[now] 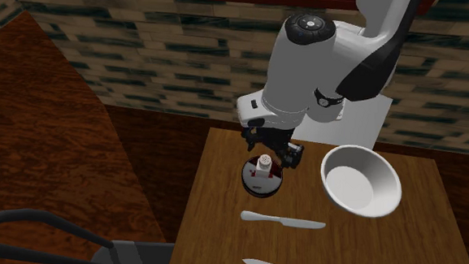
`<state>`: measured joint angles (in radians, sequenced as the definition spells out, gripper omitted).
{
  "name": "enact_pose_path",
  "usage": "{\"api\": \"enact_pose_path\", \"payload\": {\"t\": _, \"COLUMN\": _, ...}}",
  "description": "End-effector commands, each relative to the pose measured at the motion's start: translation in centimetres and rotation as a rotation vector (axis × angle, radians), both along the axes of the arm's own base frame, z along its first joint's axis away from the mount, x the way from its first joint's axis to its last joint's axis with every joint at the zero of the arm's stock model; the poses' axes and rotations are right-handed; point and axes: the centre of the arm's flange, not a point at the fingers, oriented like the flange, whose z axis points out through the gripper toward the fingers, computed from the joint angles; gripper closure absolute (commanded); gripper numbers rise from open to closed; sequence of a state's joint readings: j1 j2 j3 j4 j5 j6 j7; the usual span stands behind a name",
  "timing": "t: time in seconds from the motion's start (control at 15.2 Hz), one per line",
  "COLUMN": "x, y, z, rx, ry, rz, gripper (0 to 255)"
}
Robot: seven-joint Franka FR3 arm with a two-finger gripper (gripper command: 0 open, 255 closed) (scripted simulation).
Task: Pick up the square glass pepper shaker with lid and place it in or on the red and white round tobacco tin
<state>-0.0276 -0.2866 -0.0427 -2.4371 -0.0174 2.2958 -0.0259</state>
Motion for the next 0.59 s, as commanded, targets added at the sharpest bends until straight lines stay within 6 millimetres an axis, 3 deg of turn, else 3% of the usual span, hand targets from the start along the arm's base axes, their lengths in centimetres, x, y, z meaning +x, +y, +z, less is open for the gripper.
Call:
{"api": "enact_pose_path", "payload": {"t": 0.0, "x": -0.3, "y": -0.1, "z": 2.6, "rx": 0.0, "ry": 0.001, "rz": 0.0, "gripper": 0}}
{"api": "enact_pose_path", "payload": {"t": 0.07, "x": -0.5, "y": -0.1, "z": 3.7, "rx": 0.0, "ry": 0.001, "rz": 0.0, "gripper": 0}}
{"api": "enact_pose_path", "payload": {"t": 0.53, "x": -0.5, "y": -0.1, "z": 3.7, "rx": 0.0, "ry": 0.001, "rz": 0.0, "gripper": 0}}
